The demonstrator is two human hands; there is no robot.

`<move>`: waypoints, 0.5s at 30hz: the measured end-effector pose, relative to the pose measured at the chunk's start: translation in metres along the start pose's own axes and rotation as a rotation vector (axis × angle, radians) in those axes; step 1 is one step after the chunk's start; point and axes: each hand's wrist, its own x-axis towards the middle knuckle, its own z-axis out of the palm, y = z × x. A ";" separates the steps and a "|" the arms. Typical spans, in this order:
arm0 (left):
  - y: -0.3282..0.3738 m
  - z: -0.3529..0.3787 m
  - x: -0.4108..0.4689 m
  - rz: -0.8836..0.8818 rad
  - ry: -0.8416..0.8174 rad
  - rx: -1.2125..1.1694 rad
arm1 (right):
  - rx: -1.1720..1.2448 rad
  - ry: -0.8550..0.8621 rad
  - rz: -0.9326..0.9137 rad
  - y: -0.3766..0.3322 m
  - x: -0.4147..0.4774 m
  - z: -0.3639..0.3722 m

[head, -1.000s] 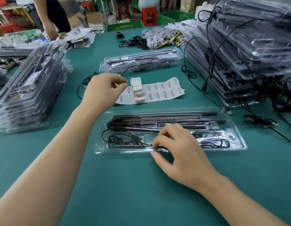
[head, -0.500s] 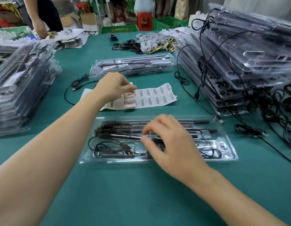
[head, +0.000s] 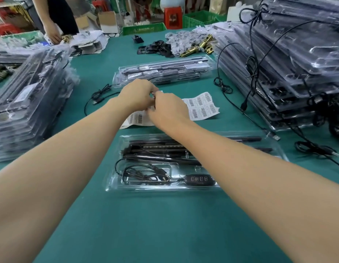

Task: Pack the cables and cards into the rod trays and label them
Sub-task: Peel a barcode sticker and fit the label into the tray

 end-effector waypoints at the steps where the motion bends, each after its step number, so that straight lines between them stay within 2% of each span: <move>1: -0.001 0.000 0.000 -0.002 0.031 0.001 | 0.010 0.018 0.016 0.000 0.001 0.001; 3: -0.004 0.001 -0.001 0.010 0.103 -0.002 | 0.035 0.040 0.043 0.003 0.003 0.002; 6: -0.009 0.003 0.000 0.002 0.192 -0.126 | 0.120 0.039 0.101 0.007 0.006 0.003; 9: -0.015 0.004 0.000 -0.024 0.209 -0.219 | 0.198 0.023 0.143 0.008 0.008 0.006; 15: -0.018 0.012 -0.002 -0.052 0.251 -0.312 | 0.209 0.063 0.184 0.004 0.016 0.011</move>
